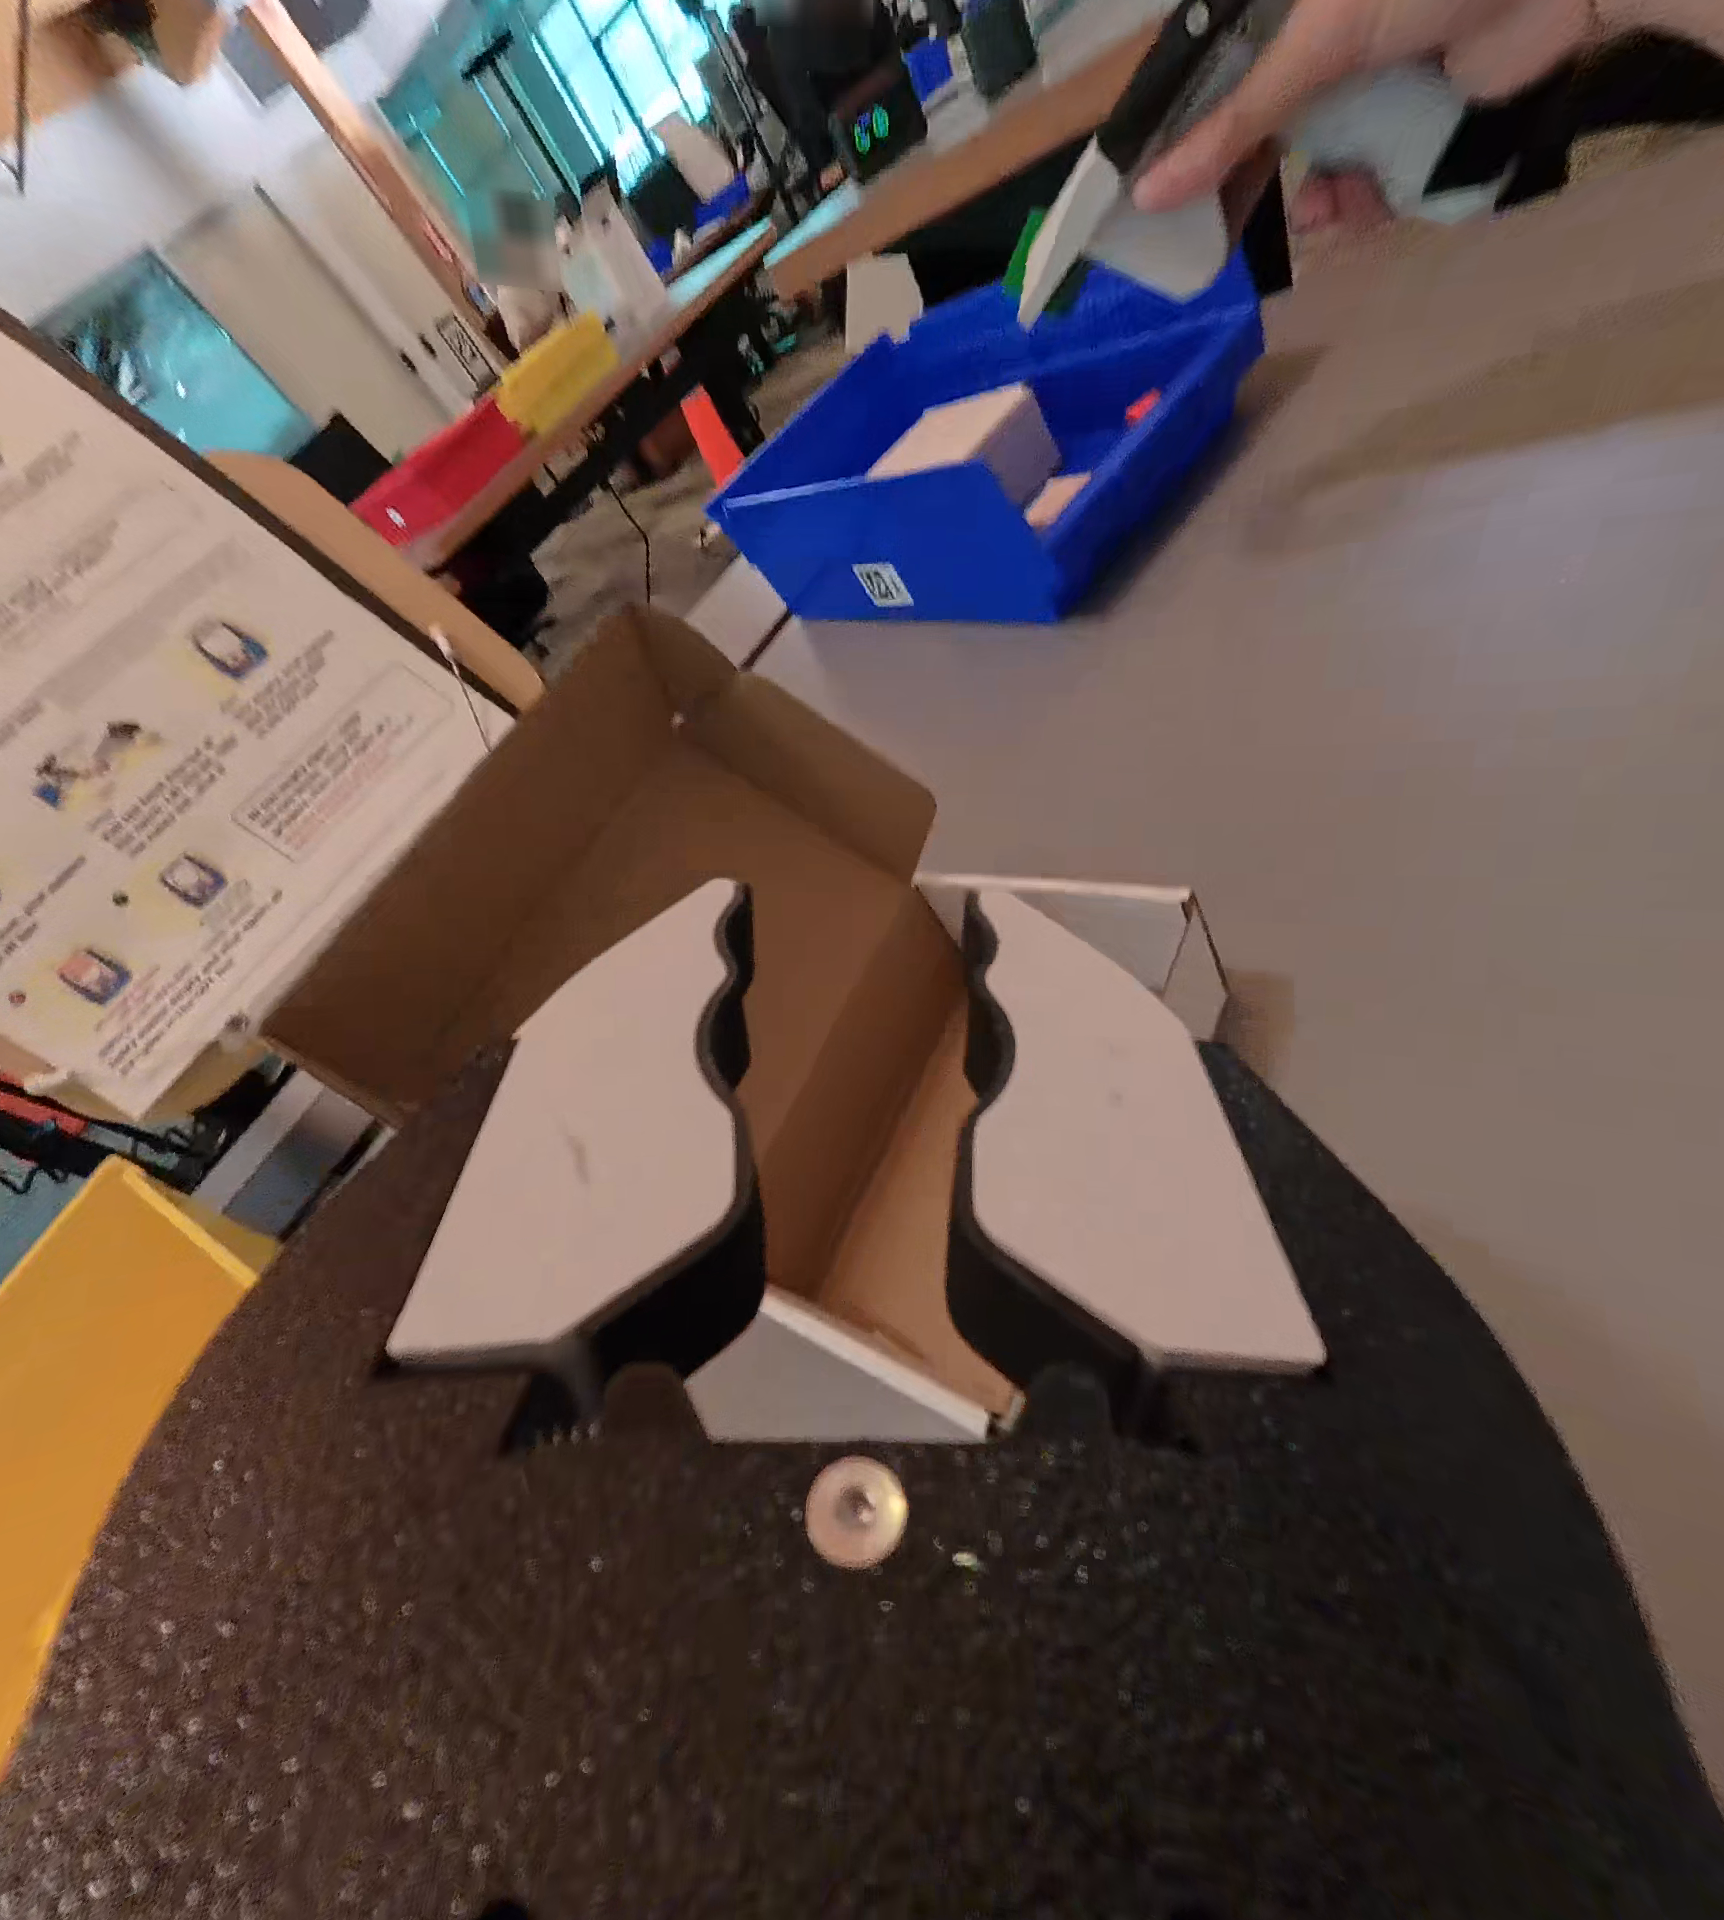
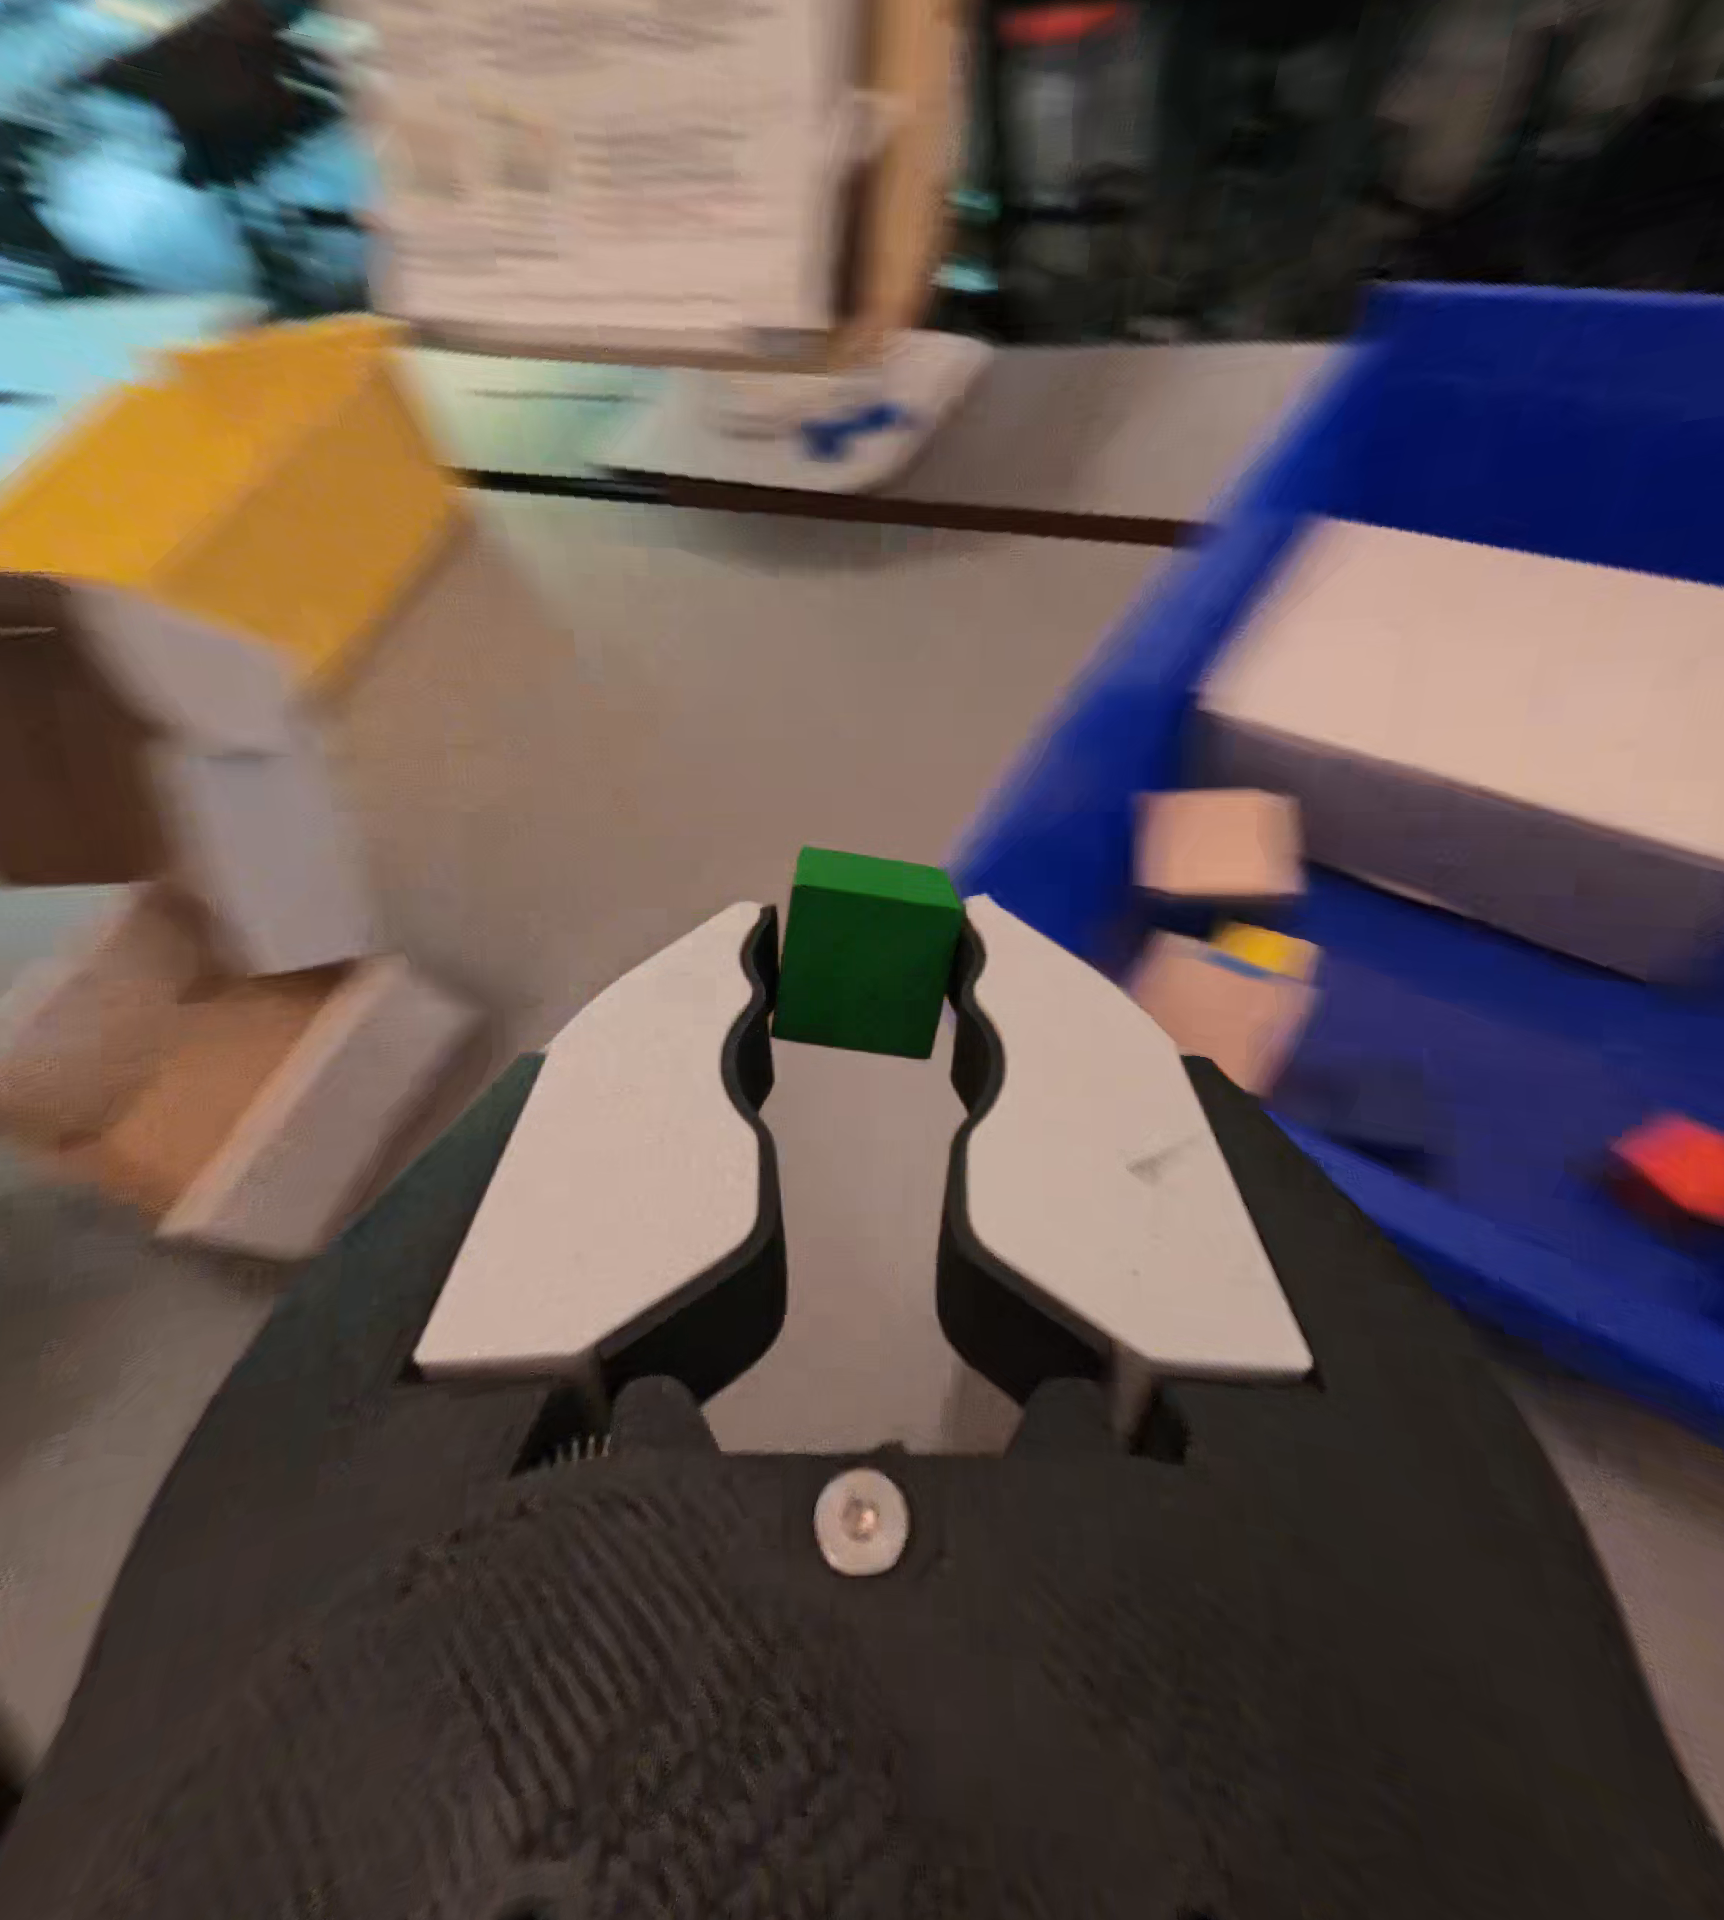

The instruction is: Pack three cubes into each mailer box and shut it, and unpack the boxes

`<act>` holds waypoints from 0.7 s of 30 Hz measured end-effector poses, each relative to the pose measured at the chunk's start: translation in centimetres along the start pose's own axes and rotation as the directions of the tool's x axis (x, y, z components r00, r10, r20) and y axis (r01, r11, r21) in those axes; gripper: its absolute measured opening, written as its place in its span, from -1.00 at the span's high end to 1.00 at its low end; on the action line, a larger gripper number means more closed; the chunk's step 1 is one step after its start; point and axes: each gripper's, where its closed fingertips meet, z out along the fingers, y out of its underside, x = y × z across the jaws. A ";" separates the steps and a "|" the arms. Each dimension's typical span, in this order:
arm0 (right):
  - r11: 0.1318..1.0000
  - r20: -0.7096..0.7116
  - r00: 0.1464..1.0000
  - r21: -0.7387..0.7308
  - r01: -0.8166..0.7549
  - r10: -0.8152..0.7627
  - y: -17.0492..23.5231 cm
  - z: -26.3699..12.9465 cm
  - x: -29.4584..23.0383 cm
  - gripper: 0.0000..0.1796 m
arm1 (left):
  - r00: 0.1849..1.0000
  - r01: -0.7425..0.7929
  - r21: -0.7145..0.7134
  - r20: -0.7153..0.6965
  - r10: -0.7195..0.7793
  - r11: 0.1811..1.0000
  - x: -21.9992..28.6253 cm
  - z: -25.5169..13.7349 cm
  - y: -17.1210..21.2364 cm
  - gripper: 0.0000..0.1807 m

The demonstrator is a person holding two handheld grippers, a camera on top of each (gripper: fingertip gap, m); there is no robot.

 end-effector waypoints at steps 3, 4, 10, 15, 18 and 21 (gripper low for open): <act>0.991 -0.210 0.977 -0.119 -0.054 0.028 1.1 0.2 8.7 0.66 | 0.999 0.031 -0.015 -0.040 -0.031 0.999 1.2 0.7 1.0 0.60; 0.981 -0.251 0.968 -0.180 -0.074 0.027 1.9 0.5 10.7 0.65 | 0.998 0.041 -0.014 -0.055 -0.042 0.999 1.6 1.0 1.2 0.60; 0.929 -0.273 0.962 -0.357 -0.096 -0.005 4.8 1.9 13.8 0.62 | 0.996 0.059 -0.093 -0.059 -0.064 0.994 2.0 2.1 2.9 0.60; 0.971 -0.348 0.927 -0.230 0.063 -0.143 1.8 -0.5 9.9 0.18 | 0.954 0.266 -0.056 0.155 -0.255 0.962 -3.1 0.6 2.7 0.64; 0.991 -0.095 0.986 -0.017 0.133 -0.134 -1.0 -0.4 -0.2 0.34 | 0.880 0.392 -0.105 0.334 -0.339 0.914 -6.6 -0.4 4.1 0.66; 0.979 0.228 0.956 0.128 0.157 -0.183 -1.5 0.7 -11.5 0.51 | 0.831 0.475 -0.196 0.422 -0.363 0.858 -8.0 -0.4 6.0 0.66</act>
